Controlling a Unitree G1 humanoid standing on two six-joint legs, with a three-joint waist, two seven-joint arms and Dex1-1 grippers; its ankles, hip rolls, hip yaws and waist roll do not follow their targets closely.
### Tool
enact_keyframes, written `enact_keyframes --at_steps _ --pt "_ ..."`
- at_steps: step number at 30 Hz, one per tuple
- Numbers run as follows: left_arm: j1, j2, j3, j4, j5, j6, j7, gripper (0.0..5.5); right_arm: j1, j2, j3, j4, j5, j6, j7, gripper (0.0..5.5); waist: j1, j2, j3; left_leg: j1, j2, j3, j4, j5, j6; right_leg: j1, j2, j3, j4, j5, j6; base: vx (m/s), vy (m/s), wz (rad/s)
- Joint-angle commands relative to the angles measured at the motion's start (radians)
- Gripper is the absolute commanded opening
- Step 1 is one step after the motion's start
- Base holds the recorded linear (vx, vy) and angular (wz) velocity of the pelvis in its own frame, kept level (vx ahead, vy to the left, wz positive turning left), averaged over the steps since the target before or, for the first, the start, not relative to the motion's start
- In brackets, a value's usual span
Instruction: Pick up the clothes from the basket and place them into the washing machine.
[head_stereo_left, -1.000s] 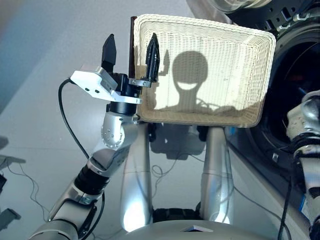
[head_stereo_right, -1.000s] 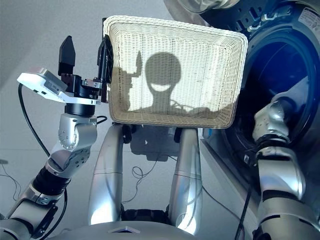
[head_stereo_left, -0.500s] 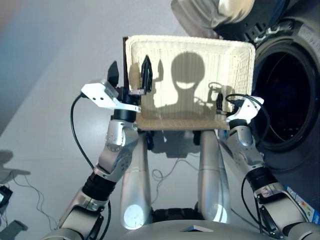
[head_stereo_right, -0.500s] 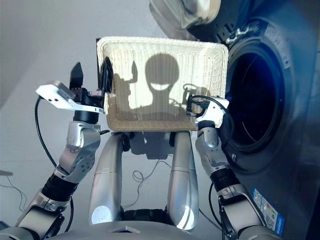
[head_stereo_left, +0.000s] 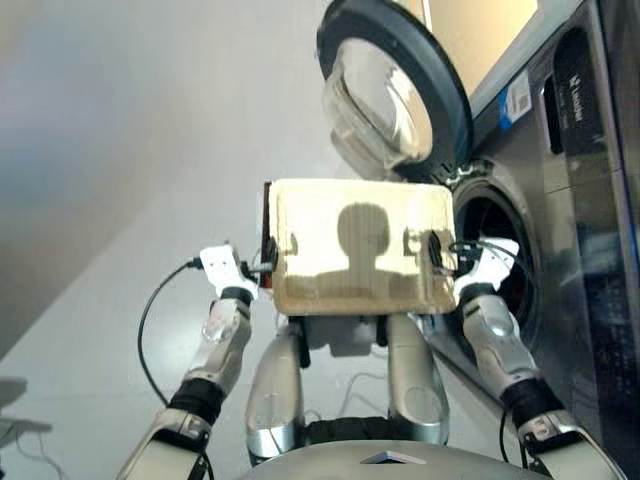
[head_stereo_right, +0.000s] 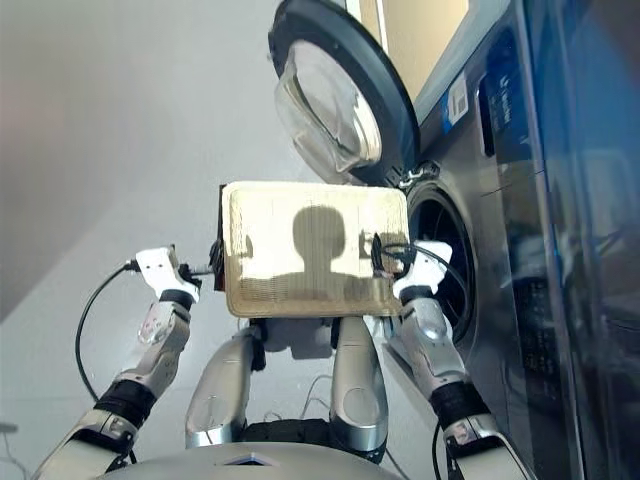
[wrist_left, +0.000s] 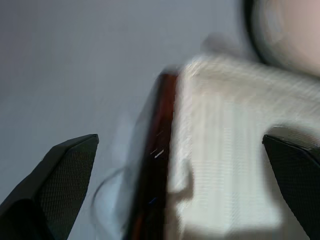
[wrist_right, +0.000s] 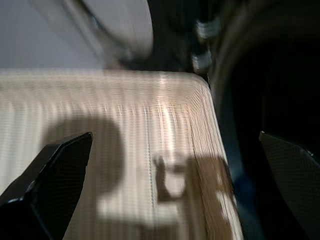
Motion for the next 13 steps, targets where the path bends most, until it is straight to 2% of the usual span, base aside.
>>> enact_keyframes --at_steps 1,4,8,12,13 --pt "0.049 0.019 0.010 0.051 0.104 -0.017 -0.027 5.50 0.049 0.016 0.000 0.065 -0.066 -0.002 0.047 5.50 0.005 -0.030 -0.142 0.040 0.005 0.025 -0.055 0.036 -0.039 0.105 -0.046 -0.019 -0.226 0.187 0.123 0.094 -0.007 -0.052" --pt "0.076 0.012 0.038 0.216 0.175 0.009 -0.042 5.50 0.078 0.028 0.015 0.221 -0.128 0.038 0.076 5.50 0.008 -0.033 -0.211 0.095 0.002 0.031 -0.100 0.041 -0.039 0.157 -0.053 -0.027 -0.269 0.199 0.131 0.112 -0.010 0.051" --pt "0.112 0.008 0.064 0.353 0.246 0.040 -0.059 5.50 0.129 0.069 -0.010 0.391 -0.117 0.091 0.131 5.50 0.014 -0.040 -0.291 0.147 -0.001 0.038 -0.118 0.024 -0.037 0.222 -0.062 -0.039 -0.315 0.207 0.138 0.107 -0.013 0.084" --pt "0.139 -0.001 0.070 0.401 0.265 0.064 -0.075 5.50 0.141 0.088 -0.065 0.511 -0.081 0.115 0.142 5.50 0.014 -0.036 -0.332 0.170 -0.004 0.041 -0.118 0.012 -0.035 0.256 -0.070 -0.050 -0.338 0.213 0.144 0.060 0.006 0.036" --pt "0.143 -0.004 0.064 0.436 0.313 0.078 -0.066 5.50 0.139 0.097 -0.084 0.544 -0.070 0.125 0.141 5.50 0.012 -0.034 -0.344 0.177 -0.005 0.042 -0.118 0.008 -0.035 0.265 -0.071 -0.051 -0.343 0.215 0.144 0.000 0.000 0.000"
